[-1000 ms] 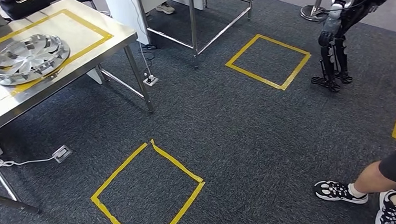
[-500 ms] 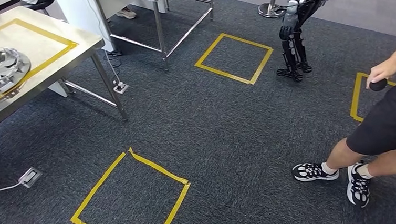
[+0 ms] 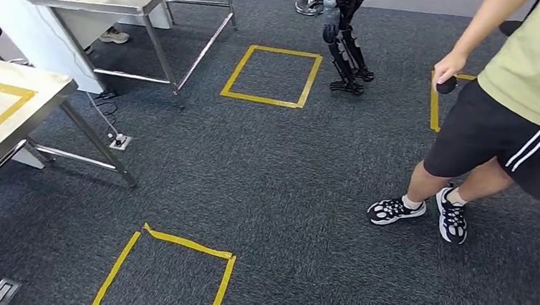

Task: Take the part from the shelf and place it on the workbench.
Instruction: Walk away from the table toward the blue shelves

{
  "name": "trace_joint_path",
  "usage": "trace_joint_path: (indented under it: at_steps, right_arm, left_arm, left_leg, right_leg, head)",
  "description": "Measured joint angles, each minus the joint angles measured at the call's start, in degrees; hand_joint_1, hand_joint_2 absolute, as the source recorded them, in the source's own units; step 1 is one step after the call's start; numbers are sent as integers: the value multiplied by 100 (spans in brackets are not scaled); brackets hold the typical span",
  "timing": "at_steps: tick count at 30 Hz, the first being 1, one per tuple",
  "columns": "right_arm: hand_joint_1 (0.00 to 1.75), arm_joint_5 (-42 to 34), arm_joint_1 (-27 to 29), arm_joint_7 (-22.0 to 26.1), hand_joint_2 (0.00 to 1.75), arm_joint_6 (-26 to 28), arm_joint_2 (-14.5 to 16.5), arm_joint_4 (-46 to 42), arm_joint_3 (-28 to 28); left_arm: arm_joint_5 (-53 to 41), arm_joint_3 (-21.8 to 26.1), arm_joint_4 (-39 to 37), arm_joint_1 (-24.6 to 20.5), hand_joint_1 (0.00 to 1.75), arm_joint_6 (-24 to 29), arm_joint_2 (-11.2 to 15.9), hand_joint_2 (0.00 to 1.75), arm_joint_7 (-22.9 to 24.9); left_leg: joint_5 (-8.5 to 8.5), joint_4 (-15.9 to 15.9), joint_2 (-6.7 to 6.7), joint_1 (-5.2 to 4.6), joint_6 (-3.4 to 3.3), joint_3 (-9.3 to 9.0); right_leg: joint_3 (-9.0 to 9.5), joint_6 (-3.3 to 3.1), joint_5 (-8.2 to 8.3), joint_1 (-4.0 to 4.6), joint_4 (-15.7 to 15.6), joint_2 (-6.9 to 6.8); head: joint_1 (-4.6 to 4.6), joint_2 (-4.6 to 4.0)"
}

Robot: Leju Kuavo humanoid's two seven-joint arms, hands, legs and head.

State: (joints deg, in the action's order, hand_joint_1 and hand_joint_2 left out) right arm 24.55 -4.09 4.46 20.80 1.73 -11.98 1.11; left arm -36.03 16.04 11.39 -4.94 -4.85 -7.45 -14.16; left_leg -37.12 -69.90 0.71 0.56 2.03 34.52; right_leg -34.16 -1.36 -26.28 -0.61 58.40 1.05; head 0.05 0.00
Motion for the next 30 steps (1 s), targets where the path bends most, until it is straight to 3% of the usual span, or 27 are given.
trace_joint_path:
  at_steps: [1, 2, 4, 6, 8, 10, 12, 14, 16, 17, 18, 20, 22, 23, 25, 27, 29, 30]
  right_arm:
    - [0, 9, -7, 0, 0, -4, 0, 0, -8]
    - [0, 19, -8, -1, 0, -9, 0, 1, -13]
    - [0, 39, -4, -1, 0, -13, 0, 1, -18]
    - [0, 57, -14, -1, 0, -14, 0, 0, -27]
    - [0, 68, -20, 0, 0, -18, 0, 0, -32]
    - [0, 70, -2, -1, 0, -21, -1, 1, -33]
    - [0, 73, 10, -1, 0, -23, 1, 2, -33]
    - [0, 78, -18, 1, 0, -24, 1, 2, -34]
    - [0, 80, -36, 2, 0, -24, 0, 2, -35]
    - [0, 81, -29, 1, 0, -25, 0, 2, -35]
    - [0, 81, -16, 1, 0, -25, 0, 2, -35]
    - [0, 81, -4, 2, 0, -26, 0, 2, -34]
    - [0, 82, -16, 6, 0, -25, 0, 2, -34]
    - [0, 83, -19, 8, 0, -24, -1, 2, -34]
    - [0, 85, -3, 5, 0, -23, -10, 3, -34]
    - [0, 85, 11, 1, 0, -23, -19, 4, -33]
    - [0, 85, -5, 4, 0, -22, -20, 4, -33]
    - [0, 85, -14, 5, 0, -21, -20, 4, -33]
  left_arm:
    - [-7, 1, -5, 13, 0, -1, 2, 175, 4]
    - [-17, 1, -9, 22, 0, -1, 1, 175, 9]
    - [-42, 1, -14, 24, 0, -1, 1, 175, 13]
    - [-53, 1, -15, 18, 0, -1, 1, 175, 13]
    - [-55, 1, -15, 6, 0, -1, -2, 175, 16]
    - [-56, 1, -10, -9, 0, -1, -4, 175, 24]
    - [-57, 2, -4, -16, 0, -1, -7, 175, 28]
    - [-59, 3, -4, -6, 0, -1, -9, 175, 30]
    - [-60, 3, -9, 12, 0, -1, -8, 175, 33]
    - [-60, 3, -10, 14, 0, -1, -8, 175, 34]
    - [-61, 3, -11, 13, 0, -1, -10, 175, 34]
    - [-61, 3, -10, 6, 0, -1, -17, 175, 33]
    - [-61, 3, -10, 0, 0, -1, -22, 175, 32]
    - [-61, 3, -10, -6, 0, -1, -25, 175, 32]
    - [-61, 3, -5, -23, 0, -1, -36, 175, 32]
    - [-61, 3, 1, -28, 0, -1, -43, 175, 31]
    - [-61, 3, 1, -14, 0, -1, -41, 175, 32]
    - [-62, 3, -2, -3, 0, -1, -40, 175, 33]
  left_leg:
    - [-73, -277, -32, 0, 2, 156]
    - [-25, -362, -51, 1, 1, 227]
    - [371, 104, -138, 14, -13, 69]
    - [709, 821, -391, 37, -33, -220]
    - [771, 1102, -509, 29, -71, -326]
    - [794, 1133, -383, 9, -153, -348]
    - [832, 1182, -245, 6, -243, -379]
    - [841, 1204, -83, -10, -293, -386]
    - [828, 1200, 97, -33, -311, -384]
    - [819, 1199, 180, -39, -313, -385]
    - [811, 1198, 255, -41, -309, -390]
    - [785, 1195, 394, -46, -286, -415]
    - [745, 1188, 511, -68, -232, -443]
    - [726, 1191, 560, -76, -201, -460]
    - [700, 1207, 637, -76, -138, -498]
    - [589, 1068, 442, -58, -71, -466]
    - [260, 485, 90, -35, -19, -211]
    - [74, 85, -9, -28, -5, -20]
  right_leg:
    - [2, -6, -1, 3, 3, 80]
    - [4, -5, -1, 5, 7, 164]
    - [14, 8, -5, 0, 23, 335]
    - [4, 55, -14, 0, 56, 484]
    - [-28, 136, -12, -4, 67, 609]
    - [-54, 224, 8, -32, 51, 700]
    - [-153, 273, -104, -28, 236, 492]
    - [-458, 293, -445, -4, 856, 127]
    - [-799, 307, -724, -3, 1541, -29]
    - [-851, 307, -724, -3, 1657, -59]
    - [-782, 300, -621, -2, 1541, -84]
    - [-354, 257, -292, 17, 771, -242]
    - [-10, 183, -112, 56, 144, -405]
    - [41, 146, -108, 77, 37, -434]
    - [42, 83, -98, 81, 23, -317]
    - [58, 18, -65, 48, -14, -208]
    - [66, -31, -42, 22, -35, -92]
    - [65, -46, -40, 20, -34, -24]
  head:
    - [-4, 0]
    - [-6, 0]
    - [-10, 0]
    - [-15, 0]
    - [-13, 0]
    - [-8, 0]
    - [13, 0]
    - [42, 0]
    - [53, 0]
    - [54, 0]
    - [56, 0]
    - [60, 0]
    - [58, 0]
    - [56, 0]
    - [56, 0]
    - [45, 0]
    - [19, 0]
    - [9, 0]
